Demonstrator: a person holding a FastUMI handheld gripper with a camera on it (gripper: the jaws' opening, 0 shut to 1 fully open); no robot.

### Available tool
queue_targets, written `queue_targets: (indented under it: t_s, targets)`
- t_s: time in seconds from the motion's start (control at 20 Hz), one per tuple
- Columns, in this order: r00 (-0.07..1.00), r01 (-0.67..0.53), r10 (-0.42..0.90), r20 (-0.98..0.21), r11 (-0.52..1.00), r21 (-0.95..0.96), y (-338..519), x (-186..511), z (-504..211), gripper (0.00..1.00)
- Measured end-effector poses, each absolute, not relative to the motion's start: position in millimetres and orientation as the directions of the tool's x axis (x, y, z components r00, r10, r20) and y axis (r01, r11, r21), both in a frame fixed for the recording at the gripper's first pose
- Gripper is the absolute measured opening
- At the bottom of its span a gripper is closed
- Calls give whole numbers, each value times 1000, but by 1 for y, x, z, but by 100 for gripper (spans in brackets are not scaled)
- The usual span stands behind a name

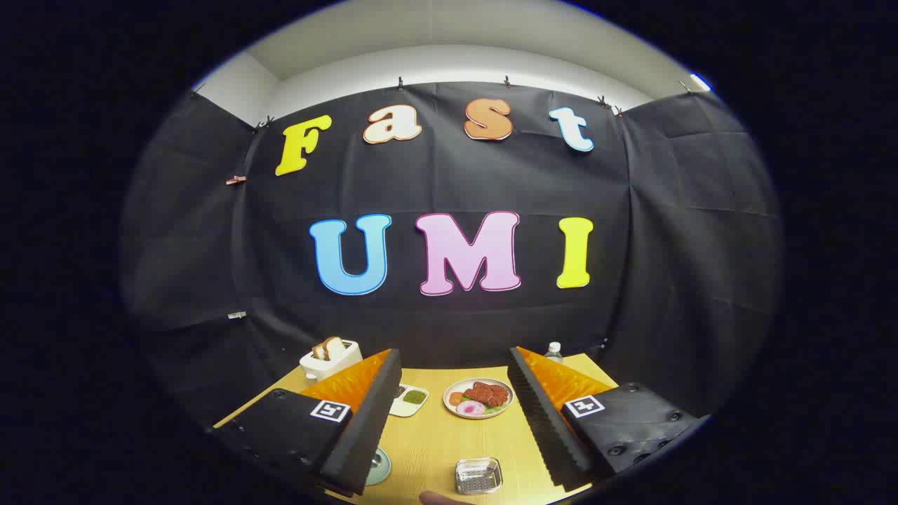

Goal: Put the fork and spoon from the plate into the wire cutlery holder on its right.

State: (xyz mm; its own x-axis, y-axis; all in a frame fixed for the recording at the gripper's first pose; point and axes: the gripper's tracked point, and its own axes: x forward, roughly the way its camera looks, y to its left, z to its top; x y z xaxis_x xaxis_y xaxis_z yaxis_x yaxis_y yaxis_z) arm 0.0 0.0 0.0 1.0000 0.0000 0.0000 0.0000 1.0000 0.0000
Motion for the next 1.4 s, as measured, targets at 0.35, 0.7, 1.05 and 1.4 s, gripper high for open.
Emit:
queue_targets:
  t_s: [0.35,0.7,1.05,1.4]
  targets:
    - [998,-11,11,-56,1000,-3,22,6,-18,95]
    - [997,-53,49,-67,997,-65,58,-8,-38,95]
    - [994,24,-31,-109,998,-62,63,-10,-64,94]
    - [989,3,-15,-147,997,-80,87,-5,-83,94]
